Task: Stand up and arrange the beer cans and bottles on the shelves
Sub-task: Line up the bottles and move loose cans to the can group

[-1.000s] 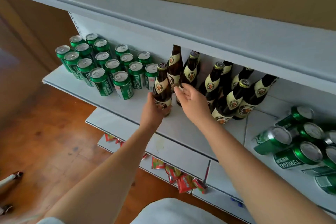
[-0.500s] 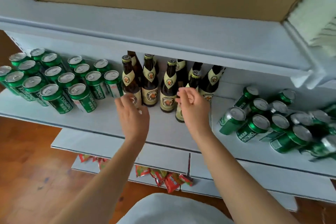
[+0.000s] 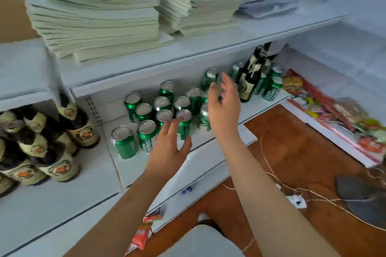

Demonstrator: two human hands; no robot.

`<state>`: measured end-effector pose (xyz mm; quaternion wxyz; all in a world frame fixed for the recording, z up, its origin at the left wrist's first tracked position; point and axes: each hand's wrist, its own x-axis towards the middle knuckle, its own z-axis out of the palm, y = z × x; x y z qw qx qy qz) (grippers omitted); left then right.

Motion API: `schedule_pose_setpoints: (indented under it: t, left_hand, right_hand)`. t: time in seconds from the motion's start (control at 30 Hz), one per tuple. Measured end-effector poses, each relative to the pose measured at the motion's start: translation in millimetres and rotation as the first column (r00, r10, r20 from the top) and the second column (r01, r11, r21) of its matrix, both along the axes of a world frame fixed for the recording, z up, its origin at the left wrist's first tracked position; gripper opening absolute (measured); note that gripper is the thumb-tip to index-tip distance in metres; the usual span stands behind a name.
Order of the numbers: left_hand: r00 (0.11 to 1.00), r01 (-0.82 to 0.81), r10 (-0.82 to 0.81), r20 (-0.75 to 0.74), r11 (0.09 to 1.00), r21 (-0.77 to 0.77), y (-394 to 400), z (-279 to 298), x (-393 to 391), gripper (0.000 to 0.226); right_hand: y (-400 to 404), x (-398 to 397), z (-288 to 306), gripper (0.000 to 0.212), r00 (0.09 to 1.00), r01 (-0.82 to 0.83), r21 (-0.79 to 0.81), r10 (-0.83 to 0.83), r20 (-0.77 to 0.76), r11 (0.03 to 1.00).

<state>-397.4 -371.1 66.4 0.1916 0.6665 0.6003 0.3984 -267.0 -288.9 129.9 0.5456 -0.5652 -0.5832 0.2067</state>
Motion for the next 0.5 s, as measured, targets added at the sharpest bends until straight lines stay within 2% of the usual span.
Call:
schedule_pose_setpoints:
  t: [0.1,0.23,0.37,0.5]
  left_hand:
    - [0.996,0.087,-0.087,-0.002,0.996,0.004,31.2,2.1,52.1,0.051]
    - [0.992,0.123,-0.124,-0.027,0.992,-0.018,77.6,-0.5,106.4,0.055]
    - [0.995,0.081,-0.085,-0.053,0.994,-0.075,136.6,-11.1,152.7,0.051]
    - [0.999,0.038,-0.039,-0.011,0.992,-0.116,192.1,-18.1,202.1,0.046]
  right_hand:
    - [26.5,73.3,-6.4,0.056,0.992,0.127,-0.061,-0.127,-0.003,0.990]
    - [83.4,152.7,-25.6,0.064,0.974,0.218,-0.145,-0.206,0.093,0.965]
    - [162.0,207.2,-43.0,0.076,0.975,0.165,-0.233,-0.123,0.186,0.958]
    - [246.7,235.6,-52.8,0.071,0.957,0.055,-0.219,0.011,0.290,0.974]
